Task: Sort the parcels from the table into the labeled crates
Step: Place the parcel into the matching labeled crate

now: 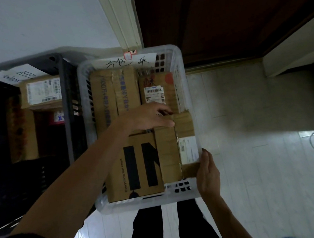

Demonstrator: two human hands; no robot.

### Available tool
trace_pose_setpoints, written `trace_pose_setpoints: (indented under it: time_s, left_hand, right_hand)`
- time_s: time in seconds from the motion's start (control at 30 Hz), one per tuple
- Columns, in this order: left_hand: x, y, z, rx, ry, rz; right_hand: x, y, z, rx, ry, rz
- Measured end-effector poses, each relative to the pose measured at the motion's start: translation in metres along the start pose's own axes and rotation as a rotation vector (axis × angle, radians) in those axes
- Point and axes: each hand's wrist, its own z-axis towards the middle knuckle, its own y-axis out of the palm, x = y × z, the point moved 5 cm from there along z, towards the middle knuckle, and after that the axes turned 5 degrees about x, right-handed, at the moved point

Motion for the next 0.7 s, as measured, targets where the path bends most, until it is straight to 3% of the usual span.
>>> trace_pose_setpoints:
  time_s: [0.33,0.47,0.6,0.7]
  left_hand:
    - [-0.022,0.054,0.01,-0.082,0.037,0.241]
    - [-0.023,0.06,0.015,-0.008,0.035,0.336]
    - [-0.018,0.076,0.008,0.032,0.027,0.66]
    - [-0.014,0.089,0.009,0.126,0.067,0.774]
  right_hand:
    - [0.007,0.005,0.006,0.006,-0.009,-0.097]
    - [0.008,0.005,0.006,0.0,0.002,-0.12]
    - [0.006,0.005,0.004,0.002,0.005,-0.104]
    - [0.006,0.005,0.006,-0.014,0.002,-0.114]
